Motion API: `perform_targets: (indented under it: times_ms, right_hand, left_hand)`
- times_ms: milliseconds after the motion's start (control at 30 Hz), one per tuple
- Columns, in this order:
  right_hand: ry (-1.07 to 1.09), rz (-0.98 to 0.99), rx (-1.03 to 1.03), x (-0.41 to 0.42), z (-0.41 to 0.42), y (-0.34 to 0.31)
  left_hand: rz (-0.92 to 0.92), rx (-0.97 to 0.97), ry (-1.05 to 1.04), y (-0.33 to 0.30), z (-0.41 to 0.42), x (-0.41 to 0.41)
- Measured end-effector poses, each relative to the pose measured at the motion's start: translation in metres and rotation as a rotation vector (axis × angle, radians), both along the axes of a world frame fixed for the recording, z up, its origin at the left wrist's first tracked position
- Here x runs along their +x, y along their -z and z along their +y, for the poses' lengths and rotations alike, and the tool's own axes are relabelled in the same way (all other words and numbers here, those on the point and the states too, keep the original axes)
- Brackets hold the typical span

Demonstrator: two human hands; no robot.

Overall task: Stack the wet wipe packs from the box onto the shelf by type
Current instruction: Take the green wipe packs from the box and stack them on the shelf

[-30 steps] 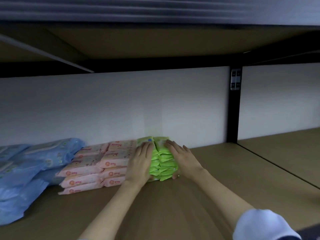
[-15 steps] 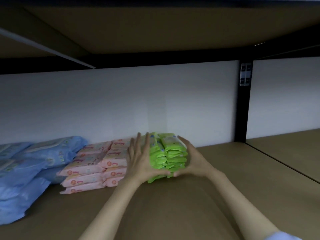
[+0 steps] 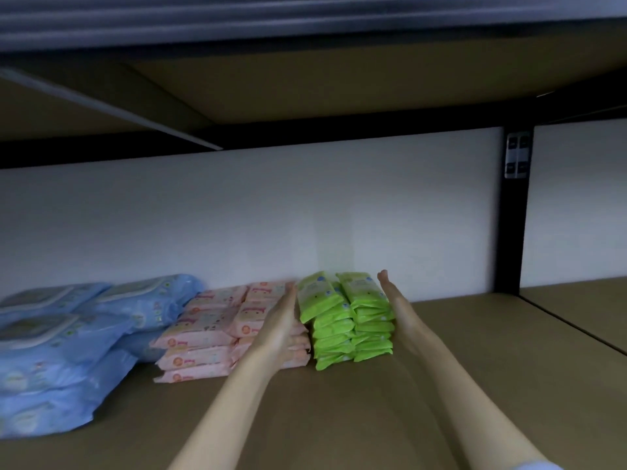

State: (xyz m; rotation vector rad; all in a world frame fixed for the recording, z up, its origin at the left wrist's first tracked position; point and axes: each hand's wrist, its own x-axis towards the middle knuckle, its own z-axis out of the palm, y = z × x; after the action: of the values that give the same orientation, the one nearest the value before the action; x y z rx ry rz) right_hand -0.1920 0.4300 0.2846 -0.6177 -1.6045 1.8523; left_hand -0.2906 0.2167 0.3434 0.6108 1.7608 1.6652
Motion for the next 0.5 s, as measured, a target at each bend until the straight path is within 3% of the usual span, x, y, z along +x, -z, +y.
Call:
perform_targets:
  times_ms: [67, 167, 333, 500]
  right_hand:
    - [-0.003, 0.013, 0.048, -0.008, 0.018, 0.017]
    - [0.015, 0.019, 0.074, 0.002, -0.018, -0.012]
    - [0.014, 0.103, 0.008, 0.004, -0.031, -0.02]
    - [0.036, 0.109, -0.017, 0.003, -0.031, -0.021]
  left_hand:
    - [0.004, -0.06, 0.016, -0.005, 0.003, 0.002]
    - [0.087, -0.07, 0.012, -0.008, 0.006, 0.006]
    - [0.483, -0.071, -0.109, 0.01, 0.022, 0.002]
    - [0.428, 0.039, -0.202, 0.011, 0.031, 0.009]
